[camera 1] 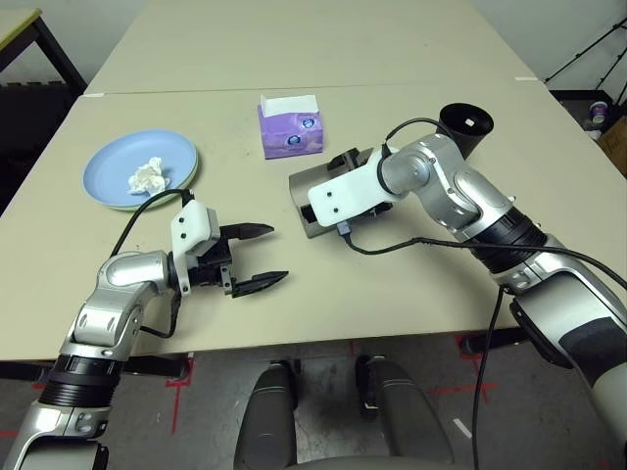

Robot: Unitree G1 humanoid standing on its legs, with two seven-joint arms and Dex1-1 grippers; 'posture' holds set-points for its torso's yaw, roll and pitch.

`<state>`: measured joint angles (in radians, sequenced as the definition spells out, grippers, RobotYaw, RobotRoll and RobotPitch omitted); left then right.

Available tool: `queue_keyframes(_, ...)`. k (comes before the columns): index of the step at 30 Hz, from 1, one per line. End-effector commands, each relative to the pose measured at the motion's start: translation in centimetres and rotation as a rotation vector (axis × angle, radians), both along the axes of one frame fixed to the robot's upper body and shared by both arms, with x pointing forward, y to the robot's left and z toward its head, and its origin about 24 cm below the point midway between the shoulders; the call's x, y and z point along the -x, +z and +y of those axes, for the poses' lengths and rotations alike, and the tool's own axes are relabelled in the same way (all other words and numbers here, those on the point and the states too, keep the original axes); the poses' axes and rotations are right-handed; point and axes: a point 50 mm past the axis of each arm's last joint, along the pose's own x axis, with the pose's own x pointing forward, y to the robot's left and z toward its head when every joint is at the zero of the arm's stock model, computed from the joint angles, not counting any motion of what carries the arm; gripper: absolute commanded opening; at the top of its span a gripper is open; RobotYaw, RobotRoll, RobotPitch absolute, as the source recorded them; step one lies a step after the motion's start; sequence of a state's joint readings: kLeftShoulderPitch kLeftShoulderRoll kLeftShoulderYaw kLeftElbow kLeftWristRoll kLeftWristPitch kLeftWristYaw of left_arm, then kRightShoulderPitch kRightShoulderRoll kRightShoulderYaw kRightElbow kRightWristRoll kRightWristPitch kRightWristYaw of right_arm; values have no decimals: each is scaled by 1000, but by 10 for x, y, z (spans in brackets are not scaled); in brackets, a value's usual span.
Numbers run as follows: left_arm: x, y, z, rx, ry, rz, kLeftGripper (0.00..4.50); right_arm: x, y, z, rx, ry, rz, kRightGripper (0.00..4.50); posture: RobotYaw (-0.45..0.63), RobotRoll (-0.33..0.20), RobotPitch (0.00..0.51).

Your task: Organize and tidy the items on the table.

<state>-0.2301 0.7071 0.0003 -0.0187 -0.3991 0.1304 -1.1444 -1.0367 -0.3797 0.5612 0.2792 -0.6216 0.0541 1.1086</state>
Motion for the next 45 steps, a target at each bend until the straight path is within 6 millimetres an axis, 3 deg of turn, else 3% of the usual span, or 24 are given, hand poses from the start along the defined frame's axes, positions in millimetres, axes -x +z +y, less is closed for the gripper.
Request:
queue_keyframes(1,0,-2,0,-4,7,6,4500,-2,-4,2,-20,-13,60,4489,-42,0,146)
queue_keyframes(19,2,-3,1,-4,14,8,4500,-14,11,7,-60,-49,68,4489,-36,0,149)
queue_keyframes(31,1,-2,3,-2,20,2,4500,-4,28,-4,-125,-45,99,4489,-36,0,147)
queue_keyframes(41,-5,4,8,5,44,-8,4500,6,23,-62,-591,-198,388,4489,-54,0,153)
queue_keyframes(45,-11,8,11,12,56,-13,4500,10,9,-84,-727,-319,469,4489,-60,0,156)
